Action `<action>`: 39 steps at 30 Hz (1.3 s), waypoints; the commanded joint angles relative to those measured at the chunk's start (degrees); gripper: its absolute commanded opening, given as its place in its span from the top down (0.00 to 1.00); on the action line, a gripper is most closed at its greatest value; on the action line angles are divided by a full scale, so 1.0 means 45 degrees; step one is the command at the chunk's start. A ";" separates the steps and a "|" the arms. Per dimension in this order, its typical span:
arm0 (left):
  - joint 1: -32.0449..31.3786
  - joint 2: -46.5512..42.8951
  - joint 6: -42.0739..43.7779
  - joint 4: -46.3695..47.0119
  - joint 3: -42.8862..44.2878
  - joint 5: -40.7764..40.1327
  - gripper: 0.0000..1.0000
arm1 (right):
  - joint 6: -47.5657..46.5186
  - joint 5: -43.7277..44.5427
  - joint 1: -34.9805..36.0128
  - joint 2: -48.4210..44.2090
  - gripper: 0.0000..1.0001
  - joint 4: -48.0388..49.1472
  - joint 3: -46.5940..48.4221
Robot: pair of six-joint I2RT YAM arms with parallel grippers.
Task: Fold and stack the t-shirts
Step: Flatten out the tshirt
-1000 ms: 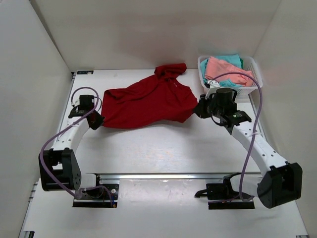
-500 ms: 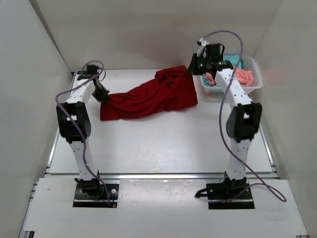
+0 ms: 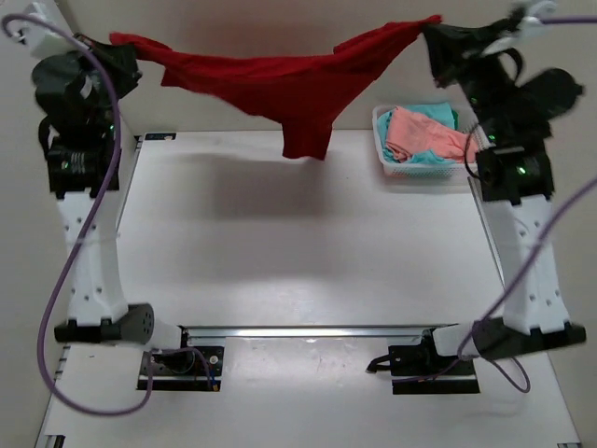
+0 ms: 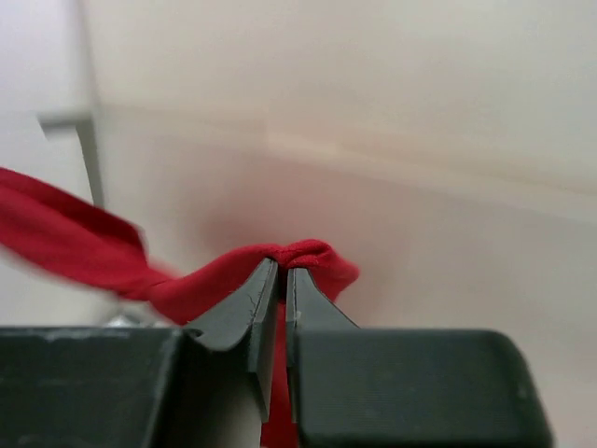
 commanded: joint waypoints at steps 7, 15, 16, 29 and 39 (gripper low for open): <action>-0.0074 -0.2205 0.0124 -0.0317 -0.1928 -0.1032 1.00 | -0.0743 0.0222 -0.0278 -0.2330 1.00 0.0709 -0.1094; -0.0445 -0.2343 -0.0324 -0.0650 -0.0617 -0.1190 1.00 | -0.0978 0.0184 0.0074 -0.2140 1.00 0.0787 0.0761; -0.0445 -0.2227 -0.0402 -0.0591 -0.0695 -0.1131 1.00 | -0.0977 0.0144 0.0054 -0.2042 1.00 0.0788 0.0859; 0.0078 0.0036 -0.1516 0.0133 -0.5614 0.0510 1.00 | 0.1093 -0.1867 -0.0533 0.1860 1.00 0.0694 -0.1894; 0.0277 0.4584 -0.0755 -0.0939 -0.2031 0.0725 1.00 | 0.1679 -0.3039 -0.1137 0.6666 1.00 0.0378 0.3678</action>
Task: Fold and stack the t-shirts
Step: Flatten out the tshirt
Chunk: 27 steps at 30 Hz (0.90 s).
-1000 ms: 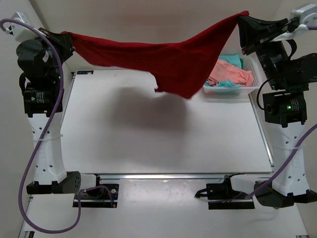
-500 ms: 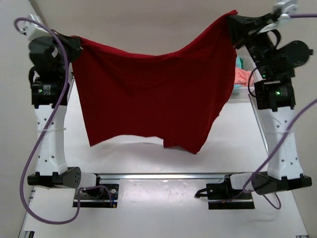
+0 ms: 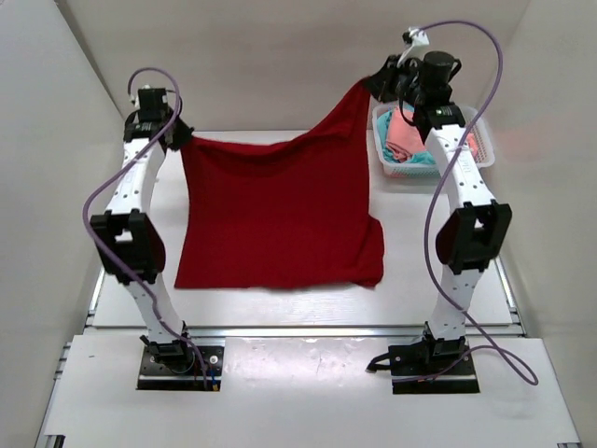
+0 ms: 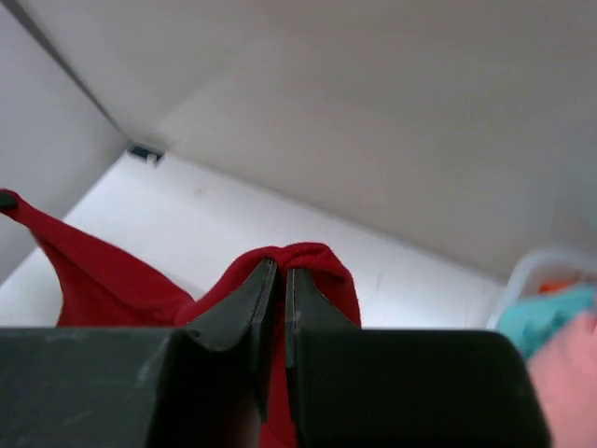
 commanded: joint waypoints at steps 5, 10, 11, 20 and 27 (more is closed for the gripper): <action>0.0237 0.2092 0.0179 -0.0809 0.8689 0.0277 1.00 | 0.1571 -0.0573 -0.0984 0.1575 1.00 0.2421 0.6634; 0.0632 -0.0183 -0.0448 0.0281 0.6486 0.0318 1.00 | 0.1340 -0.0612 -0.1377 -0.0163 0.99 0.1997 0.5426; 0.0611 -0.0984 -0.0371 0.0689 0.5449 0.0008 1.00 | 0.1185 -0.0767 -0.1377 -0.0630 1.00 0.1917 0.4766; 0.0435 -0.6457 -0.0037 0.1046 -0.2349 -0.1655 1.00 | -0.0067 0.0069 -0.1105 -0.5339 1.00 0.0238 -0.3122; -0.0093 -0.8685 -0.0993 0.0538 -0.8087 -0.1792 1.00 | -0.0867 0.2901 0.1179 -0.8675 1.00 -0.1517 -0.8303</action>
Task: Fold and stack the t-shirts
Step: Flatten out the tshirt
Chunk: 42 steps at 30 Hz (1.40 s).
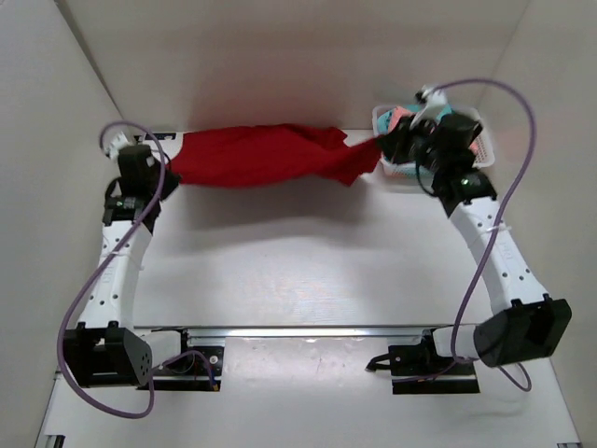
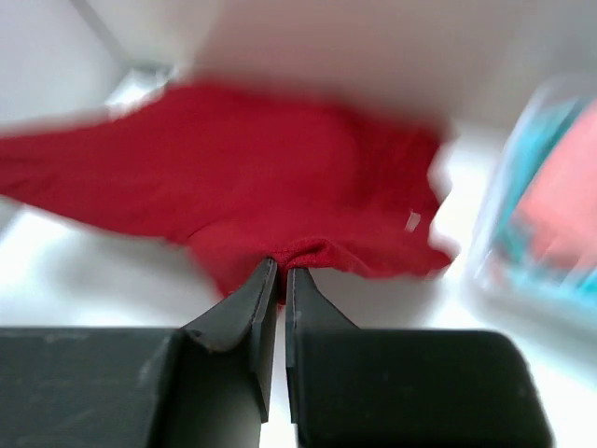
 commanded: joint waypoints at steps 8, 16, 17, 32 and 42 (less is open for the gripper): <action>0.0005 -0.2201 -0.2103 -0.2370 -0.5326 -0.0388 1.00 | 0.0649 0.1390 0.0747 -0.5142 1.00 -0.4916 -0.5583; 0.0201 -0.3237 -0.3198 -0.3874 -0.6696 -0.0974 1.00 | 0.1723 0.0725 0.1252 -0.6982 1.00 -0.7732 -0.7459; 0.0181 -0.3314 -0.3277 -0.4069 -0.6890 -0.1091 1.00 | 0.1782 0.0589 0.1253 -0.7022 1.00 -0.7987 -0.7674; 0.0298 -0.3395 -0.4840 -0.3800 -0.8514 -0.1307 1.00 | 0.1021 0.0567 0.1741 -0.3765 1.00 -0.5979 -0.7776; 0.0123 -0.1012 -0.4468 -0.2647 -0.7030 -0.0720 1.00 | 0.0825 0.1330 0.1722 -0.0464 1.00 -0.5354 -0.4321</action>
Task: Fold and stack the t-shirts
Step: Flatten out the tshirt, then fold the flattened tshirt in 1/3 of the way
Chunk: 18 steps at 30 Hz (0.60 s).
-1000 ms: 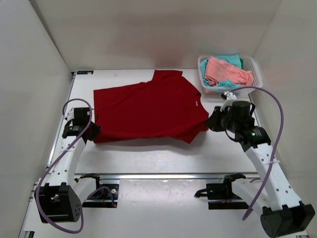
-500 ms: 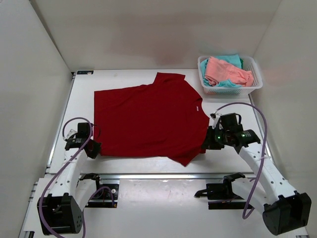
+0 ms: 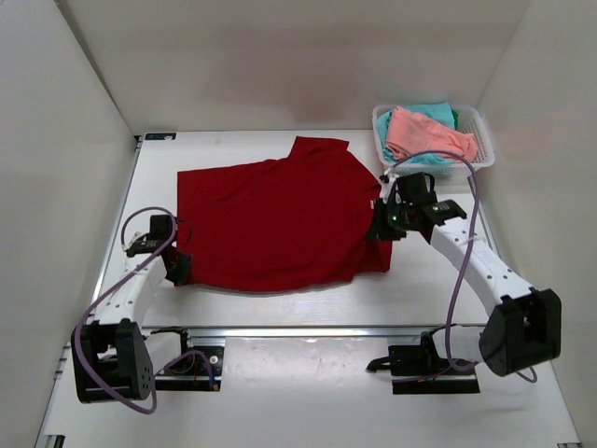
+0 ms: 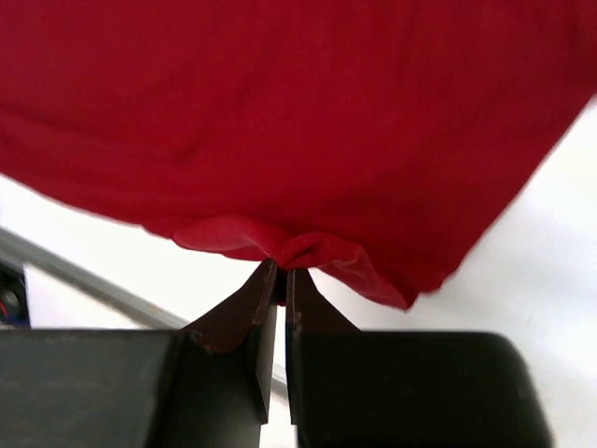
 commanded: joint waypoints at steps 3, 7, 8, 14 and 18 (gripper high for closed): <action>0.0040 0.1269 0.0174 0.1129 0.1238 0.0397 1.00 | -0.0156 0.0198 -0.0177 0.1382 1.00 0.0942 0.1893; 0.0040 0.2190 0.0390 0.1423 0.2215 0.0379 1.00 | 0.0039 0.0042 -0.0645 0.2379 1.00 0.1196 0.2772; 0.0079 0.2519 0.0448 0.1423 0.2314 0.0301 1.00 | 0.0059 0.0002 -0.0685 0.2537 1.00 0.1216 0.2948; 0.0255 0.3576 0.0625 0.1481 0.3135 -0.0031 1.00 | 0.0235 -0.0369 -0.1076 0.3397 1.00 0.1470 0.3320; 0.0275 0.3772 0.0683 0.1579 0.3058 -0.0052 1.00 | 0.0157 -0.0466 -0.1231 0.4197 1.00 0.1665 0.3984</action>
